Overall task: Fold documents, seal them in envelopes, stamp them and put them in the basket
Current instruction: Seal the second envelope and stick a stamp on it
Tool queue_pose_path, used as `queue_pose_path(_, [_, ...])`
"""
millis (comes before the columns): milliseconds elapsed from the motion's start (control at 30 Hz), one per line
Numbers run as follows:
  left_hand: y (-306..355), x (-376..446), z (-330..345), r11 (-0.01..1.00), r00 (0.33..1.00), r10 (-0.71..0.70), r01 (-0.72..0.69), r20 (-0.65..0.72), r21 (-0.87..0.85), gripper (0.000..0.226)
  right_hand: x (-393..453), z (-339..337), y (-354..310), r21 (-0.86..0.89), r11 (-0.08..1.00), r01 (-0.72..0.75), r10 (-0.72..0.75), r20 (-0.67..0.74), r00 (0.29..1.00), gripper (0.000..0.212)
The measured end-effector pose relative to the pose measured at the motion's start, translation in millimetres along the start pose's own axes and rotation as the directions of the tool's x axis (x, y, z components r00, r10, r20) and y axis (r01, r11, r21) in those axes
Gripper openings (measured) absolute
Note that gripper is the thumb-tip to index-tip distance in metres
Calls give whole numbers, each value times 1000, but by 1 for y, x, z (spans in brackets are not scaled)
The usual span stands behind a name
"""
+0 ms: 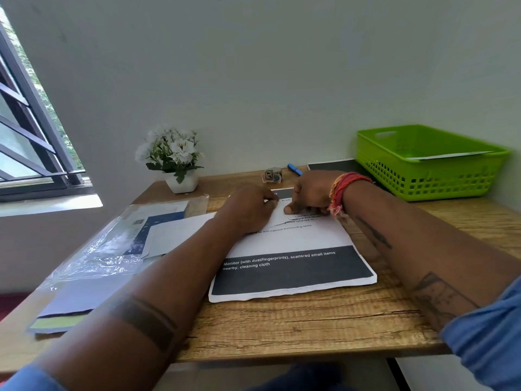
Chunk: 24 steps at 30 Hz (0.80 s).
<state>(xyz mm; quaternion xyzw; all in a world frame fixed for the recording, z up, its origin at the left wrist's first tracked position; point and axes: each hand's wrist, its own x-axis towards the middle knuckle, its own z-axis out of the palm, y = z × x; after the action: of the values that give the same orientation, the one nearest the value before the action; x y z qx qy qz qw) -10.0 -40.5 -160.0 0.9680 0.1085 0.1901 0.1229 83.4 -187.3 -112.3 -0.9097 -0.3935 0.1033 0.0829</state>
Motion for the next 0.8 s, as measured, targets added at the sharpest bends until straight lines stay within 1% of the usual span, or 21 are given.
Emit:
queue_pose_path(100, [-2, 5, 2, 999, 998, -50, 49, 29, 9, 32, -10, -5, 0, -10, 1000, 28, -27, 62, 998, 46])
queue_pose_path(233, [1, 21, -6, 989, 985, -148, 146, 86, 30, 39, -14, -7, 3, 42, 999, 34, -38, 107, 993, 46])
queue_pose_path(367, [6, 32, -5, 974, 968, -225, 227, 112, -1, 36, -12, -8, 3, 55, 998, 37, -44, 128, 991, 44])
queue_pose_path(500, [3, 38, 3, 972, 972, -223, 216, 70, 89, 37, -8, -7, 6, 76, 997, 31, -40, 131, 991, 45])
queue_pose_path(633, [5, 35, 6, 984, 984, -173, 171, 41, 47, 27, -5, -7, 8, 98, 995, 21, -34, 135, 990, 44])
queue_pose_path(733, [6, 32, 4, 989, 987, -147, 146, 64, 22, 32, -5, -6, 8, 103, 995, 12, -27, 144, 989, 48])
queue_pose_path(800, [5, 33, 3, 987, 984, -156, 158, 82, -23, 32, -5, -6, 8, 112, 994, 14, -30, 142, 989, 46])
